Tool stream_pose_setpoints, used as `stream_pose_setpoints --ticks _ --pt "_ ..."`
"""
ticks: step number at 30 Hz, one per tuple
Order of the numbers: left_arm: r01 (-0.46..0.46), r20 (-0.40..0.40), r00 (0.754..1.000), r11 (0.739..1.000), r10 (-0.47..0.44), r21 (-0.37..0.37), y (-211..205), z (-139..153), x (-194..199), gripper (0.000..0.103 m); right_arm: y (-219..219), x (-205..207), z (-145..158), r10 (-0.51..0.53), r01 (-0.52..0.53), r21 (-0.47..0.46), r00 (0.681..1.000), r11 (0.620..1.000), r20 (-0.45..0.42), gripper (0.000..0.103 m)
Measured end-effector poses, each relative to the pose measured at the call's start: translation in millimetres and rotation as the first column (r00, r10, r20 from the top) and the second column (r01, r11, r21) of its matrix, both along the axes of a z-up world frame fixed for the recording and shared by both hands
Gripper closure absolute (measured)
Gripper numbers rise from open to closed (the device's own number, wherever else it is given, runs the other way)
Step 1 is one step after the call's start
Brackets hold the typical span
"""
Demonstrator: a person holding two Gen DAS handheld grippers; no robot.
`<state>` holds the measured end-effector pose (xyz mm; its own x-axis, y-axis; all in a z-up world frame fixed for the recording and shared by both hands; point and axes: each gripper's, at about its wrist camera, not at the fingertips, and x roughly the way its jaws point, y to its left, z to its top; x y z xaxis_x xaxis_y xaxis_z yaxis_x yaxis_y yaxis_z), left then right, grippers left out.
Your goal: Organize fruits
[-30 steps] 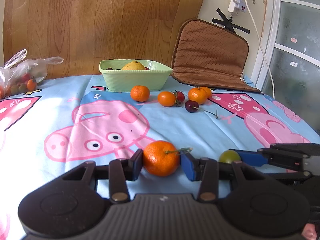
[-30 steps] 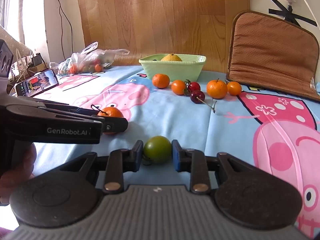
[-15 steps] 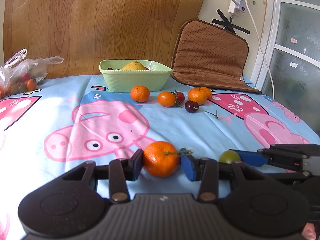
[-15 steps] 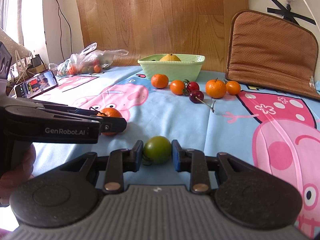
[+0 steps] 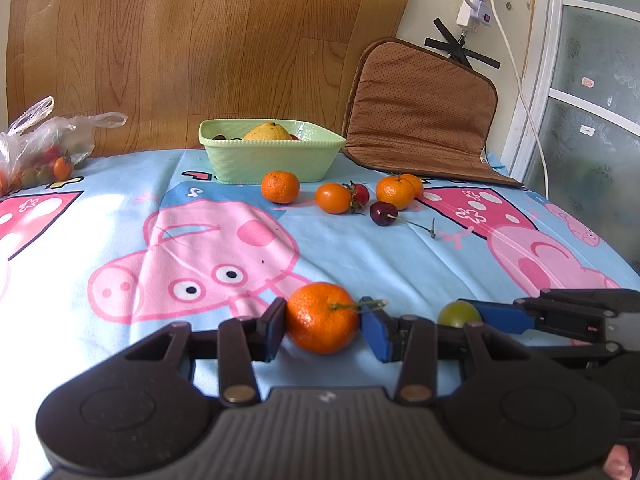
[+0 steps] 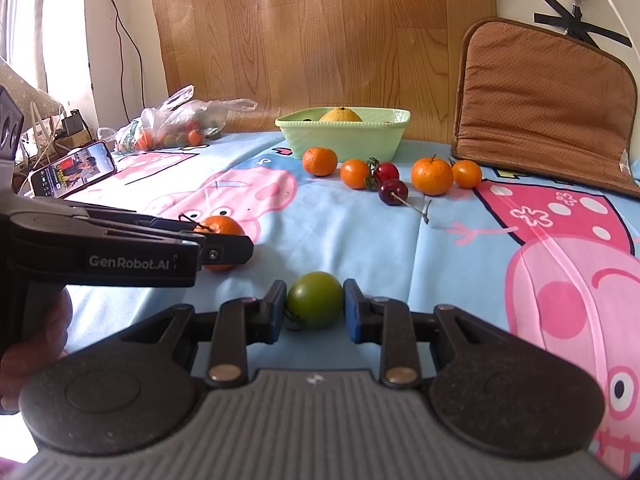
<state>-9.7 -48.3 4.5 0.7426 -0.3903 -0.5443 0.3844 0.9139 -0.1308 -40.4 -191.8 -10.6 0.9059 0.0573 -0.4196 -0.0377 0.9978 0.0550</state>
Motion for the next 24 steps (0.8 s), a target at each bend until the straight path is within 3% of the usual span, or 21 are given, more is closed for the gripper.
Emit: stream_pose_setpoints --ticks 24 --pt "0.001 0.001 1.000 1.000 -0.001 0.001 -0.4 -0.7 0.5 0.063 -0.2 -0.5 -0.2 0.003 -0.003 0.012 1.000 1.000 0.000 0.070"
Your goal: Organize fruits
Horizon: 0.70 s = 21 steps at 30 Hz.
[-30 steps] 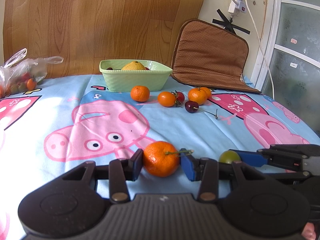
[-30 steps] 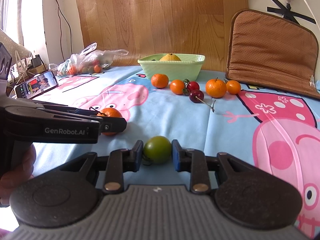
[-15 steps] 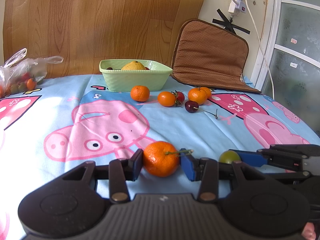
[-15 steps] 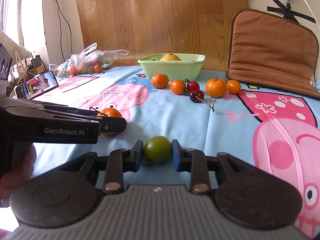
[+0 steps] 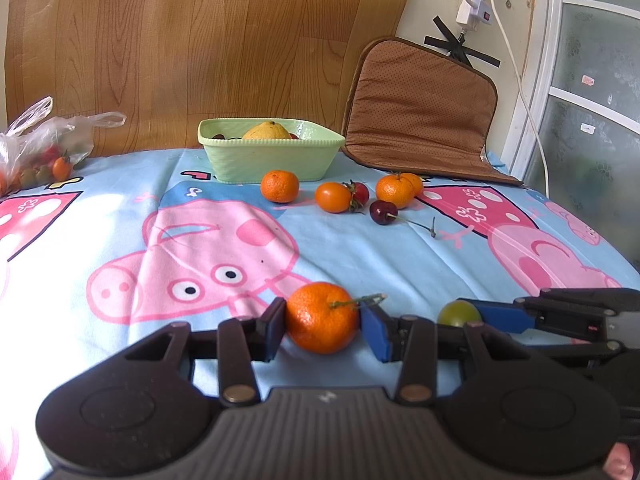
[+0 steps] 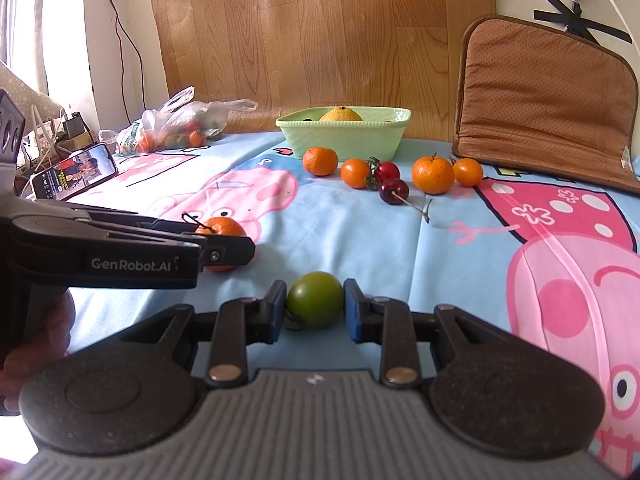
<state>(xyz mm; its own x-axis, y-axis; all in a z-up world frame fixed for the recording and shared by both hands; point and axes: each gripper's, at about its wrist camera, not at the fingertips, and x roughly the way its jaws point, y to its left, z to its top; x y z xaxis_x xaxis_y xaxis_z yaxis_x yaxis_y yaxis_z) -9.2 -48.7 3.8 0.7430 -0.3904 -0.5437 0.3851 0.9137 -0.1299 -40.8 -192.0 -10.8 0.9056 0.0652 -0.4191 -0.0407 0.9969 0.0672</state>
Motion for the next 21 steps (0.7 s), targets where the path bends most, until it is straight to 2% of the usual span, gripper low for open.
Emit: stream_pose_setpoints --ticks 8,12,15,17,21 --pt "0.002 0.033 0.999 1.000 -0.002 -0.002 -1.1 1.8 -5.1 0.064 -2.5 -2.5 1.3 -0.017 0.017 0.009 1.000 1.000 0.024 0.071" --pt "0.011 0.014 1.000 0.998 -0.010 -0.055 7.0 6.6 1.1 0.064 -5.9 2.0 5.0 -0.011 0.010 0.023 1.000 1.000 0.026 0.071" --pt "-0.001 0.008 1.000 0.996 0.001 -0.086 18.8 22.4 22.1 0.064 -19.1 16.9 19.1 0.018 -0.019 0.087 1.000 0.996 0.020 0.071" --pt "-0.017 0.015 1.000 0.995 0.019 -0.095 25.3 41.4 43.0 0.064 -33.2 33.1 38.5 0.019 -0.024 0.122 0.999 0.992 0.047 0.071" --pt "-0.032 0.019 0.999 0.992 0.035 -0.122 31.3 76.1 98.8 0.064 -59.9 81.9 80.5 -0.004 -0.007 0.113 0.995 0.994 0.103 0.071"
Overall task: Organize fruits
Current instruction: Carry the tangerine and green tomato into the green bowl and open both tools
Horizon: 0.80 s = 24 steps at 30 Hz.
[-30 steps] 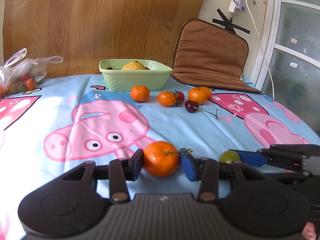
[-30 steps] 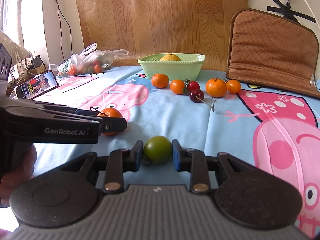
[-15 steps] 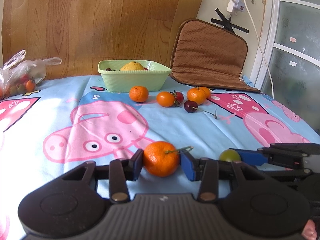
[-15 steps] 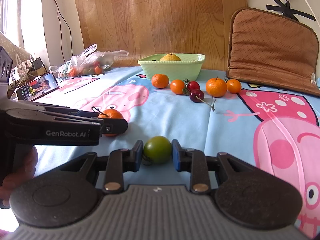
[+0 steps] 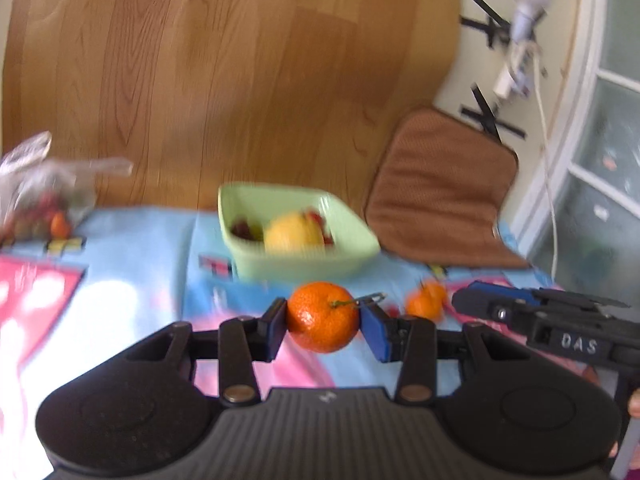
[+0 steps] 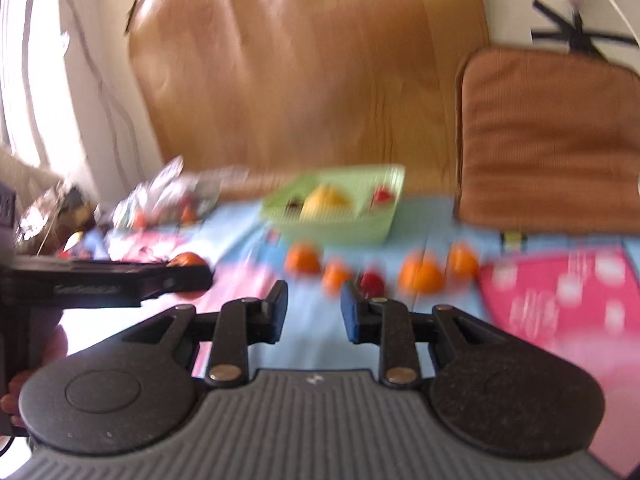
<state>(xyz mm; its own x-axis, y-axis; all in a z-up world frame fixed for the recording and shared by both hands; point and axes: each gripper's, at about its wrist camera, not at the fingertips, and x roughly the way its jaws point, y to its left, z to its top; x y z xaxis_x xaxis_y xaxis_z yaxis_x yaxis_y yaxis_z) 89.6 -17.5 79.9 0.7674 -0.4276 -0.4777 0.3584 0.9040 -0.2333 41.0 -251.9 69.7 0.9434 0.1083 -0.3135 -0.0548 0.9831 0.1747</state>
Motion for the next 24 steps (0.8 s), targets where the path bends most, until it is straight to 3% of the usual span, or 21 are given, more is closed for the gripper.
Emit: stream_pose_setpoints --ticks 3,7,10,12,15,17,19,20,21,24 --pt "-0.034 0.014 0.999 0.999 0.033 0.017 -3.7 5.8 40.6 0.064 -8.9 42.2 15.0 -0.022 0.022 -0.030 1.000 0.999 0.002 0.071" --pt "-0.058 -0.014 0.998 0.998 0.058 0.035 -12.2 -4.6 83.4 0.064 -6.9 90.5 9.9 -0.022 0.020 -0.091 0.999 0.996 -0.026 0.071" --pt "-0.088 -0.058 0.994 0.995 0.091 0.043 -14.9 -16.0 103.3 0.064 -14.6 117.9 2.4 -0.022 0.018 -0.051 0.997 0.999 -0.076 0.071" --pt "-0.064 -0.068 0.996 0.998 0.064 0.009 -10.8 -19.0 99.8 0.064 -19.0 119.7 0.5 -0.016 0.013 -0.031 0.996 0.999 -0.088 0.071" --pt "-0.005 -0.031 1.000 1.000 0.006 0.031 -8.8 -21.5 71.3 0.064 -24.3 91.5 1.3 0.050 -0.046 0.047 0.995 0.998 -0.083 0.069" --pt "0.055 -0.042 0.998 0.998 -0.054 0.018 -3.1 -26.8 47.6 0.064 -25.7 50.6 -1.1 0.184 -0.177 0.124 0.982 0.976 -0.048 0.069" --pt "0.097 -0.068 0.993 0.995 -0.096 0.007 1.2 -35.4 25.3 0.064 -17.8 4.7 -9.8 0.282 -0.277 0.099 0.958 0.956 -0.040 0.064" --pt "0.116 -0.081 0.990 0.993 -0.115 0.000 3.4 -39.1 14.0 0.064 -12.3 -16.6 -17.2 0.326 -0.321 0.081 0.944 0.944 -0.056 0.045" --pt "0.135 -0.092 0.987 0.991 -0.135 -0.010 5.3 -42.4 2.0 0.064 -6.5 -35.8 -25.2 0.349 -0.345 0.064 0.934 0.936 -0.076 0.036" --pt "0.175 -0.103 0.979 0.984 -0.177 -0.031 6.7 -50.2 -30.1 0.064 13.9 -76.2 -46.7 0.340 -0.352 -0.055 0.927 0.934 -0.156 0.035"
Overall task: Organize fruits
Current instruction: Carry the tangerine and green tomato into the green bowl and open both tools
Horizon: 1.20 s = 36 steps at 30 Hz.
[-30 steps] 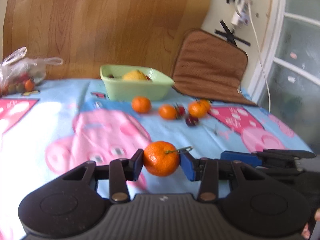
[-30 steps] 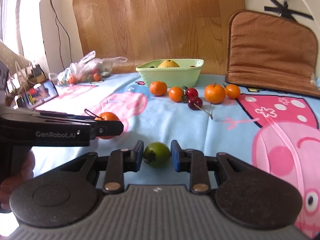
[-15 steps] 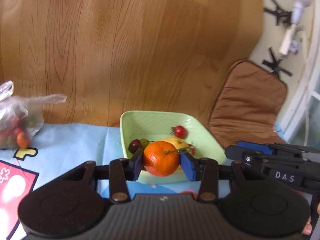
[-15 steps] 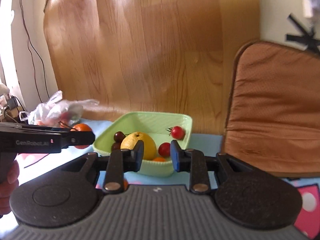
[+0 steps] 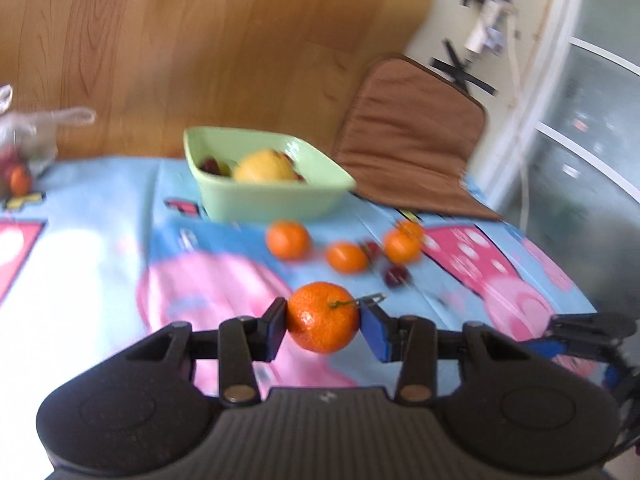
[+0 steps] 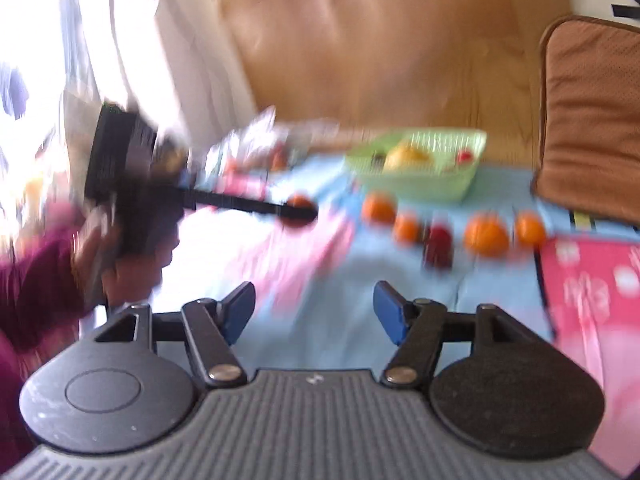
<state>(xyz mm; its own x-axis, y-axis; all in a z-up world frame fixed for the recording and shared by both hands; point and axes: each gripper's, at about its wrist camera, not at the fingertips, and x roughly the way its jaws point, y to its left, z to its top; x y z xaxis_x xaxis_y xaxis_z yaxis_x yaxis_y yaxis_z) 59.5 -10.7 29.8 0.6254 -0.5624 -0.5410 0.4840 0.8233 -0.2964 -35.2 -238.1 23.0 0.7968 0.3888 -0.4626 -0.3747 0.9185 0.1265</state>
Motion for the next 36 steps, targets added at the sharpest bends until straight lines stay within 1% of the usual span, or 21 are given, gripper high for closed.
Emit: stream_pose_setpoints --ticks 2,4,5,6,7,9,12,14,17,19,21,22,24,25,27,29,30,33,34,35,36 --pt "0.010 0.001 1.000 1.000 -0.010 0.003 -2.5 -5.1 -17.5 0.064 13.4 -11.2 -10.4 -0.024 0.024 -0.070 1.000 0.997 -0.007 0.036" --pt "0.014 -0.005 1.000 1.000 -0.014 0.007 -5.4 -8.8 -29.2 0.064 23.6 -11.0 -20.5 -0.072 0.069 -0.121 0.997 0.990 -0.024 0.038" --pt "0.014 -0.011 1.000 1.000 -0.014 0.010 -6.5 -10.3 -33.4 0.064 26.5 -8.1 -26.4 -0.094 0.088 -0.141 0.995 0.986 -0.032 0.049" --pt "0.013 -0.015 1.000 1.000 -0.013 0.013 -6.9 -10.8 -36.3 0.064 28.4 -11.5 -28.1 -0.112 0.111 -0.158 0.994 0.981 -0.002 0.062" --pt "0.012 -0.013 1.000 1.000 -0.011 0.018 -6.6 -10.2 -39.1 0.064 30.9 -11.8 -28.1 -0.113 0.112 -0.160 0.994 0.981 -0.001 0.069" --pt "0.005 0.004 1.000 1.000 -0.005 0.031 -4.8 -5.5 -41.7 0.064 26.3 -10.5 -25.3 -0.127 0.125 -0.148 0.992 0.981 -0.003 0.069" --pt "-0.013 0.030 0.999 0.999 0.011 0.052 -1.5 9.8 -32.2 0.064 14.2 4.5 -9.3 -0.148 0.149 -0.135 0.989 0.980 0.020 0.069" --pt "-0.032 0.060 0.998 0.997 0.027 0.076 -3.4 27.0 -14.8 0.064 5.0 23.6 11.1 -0.164 0.169 -0.118 0.985 0.979 0.047 0.069" --pt "-0.080 0.144 0.988 0.990 0.063 0.119 -9.5 59.4 23.9 0.064 -14.3 68.7 61.0 -0.202 0.213 -0.093 0.972 0.973 0.116 0.069" --pt "-0.110 0.153 0.984 0.986 0.090 0.125 -14.0 75.8 60.0 0.064 -24.6 104.5 90.7 -0.232 0.249 -0.097 0.960 0.964 0.156 0.069" --pt "-0.150 0.136 0.982 0.981 0.133 0.124 -17.9 82.4 98.7 0.064 -29.5 145.4 105.1 -0.235 0.255 -0.125 0.959 0.959 0.158 0.069" --pt "-0.165 0.123 0.981 0.979 0.150 0.121 -19.1 82.0 119.1 0.065 -29.5 163.9 105.3 -0.249 0.274 -0.149 0.954 0.950 0.165 0.069" --pt "-0.189 0.097 0.979 0.974 0.177 0.125 -21.9 75.1 155.4 0.065 -30.9 200.6 95.5 -0.252 0.271 -0.180 0.960 0.945 0.125 0.069" --pt "-0.209 0.079 0.977 0.970 0.200 0.128 -23.0 70.5 171.1 0.065 -32.1 216.0 88.7 -0.254 0.269 -0.177 0.962 0.947 0.103 0.069" --pt "-0.217 0.026 0.976 0.968 0.215 0.125 -24.0 57.2 199.9 0.065 -34.5 241.7 72.0 -0.261 0.265 -0.156 0.964 0.952 0.048 0.069" --pt "-0.227 -0.010 0.973 0.965 0.231 0.133 -28.0 43.9 219.8 0.065 -40.8 262.4 59.7 -0.264 0.262 -0.112 0.964 0.958 -0.001 0.069" --pt "-0.224 -0.023 0.973 0.964 0.230 0.140 -31.9 37.5 226.7 0.065 -42.4 269.0 54.3 -0.261 0.259 -0.100 0.965 0.961 -0.015 0.069" --pt "-0.231 -0.048 0.970 0.962 0.240 0.144 -34.3 23.8 236.1 0.065 -37.8 279.2 43.6 -0.245 0.238 -0.119 0.969 0.964 -0.044 0.067" --pt "-0.235 -0.052 0.968 0.963 0.244 0.131 -32.3 22.1 235.0 0.065 -37.1 279.3 41.6 -0.243 0.236 -0.127 0.969 0.963 -0.045 0.067" --pt "-0.240 -0.052 0.968 0.964 0.247 0.114 -29.3 22.2 232.0 0.065 -36.7 275.6 41.5 -0.243 0.237 -0.134 0.969 0.962 -0.035 0.063" --pt "-0.244 -0.050 0.967 0.965 0.249 0.097 -25.1 24.3 228.1 0.065 -37.2 270.1 42.7 -0.244 0.239 -0.136 0.970 0.961 -0.017 0.061"
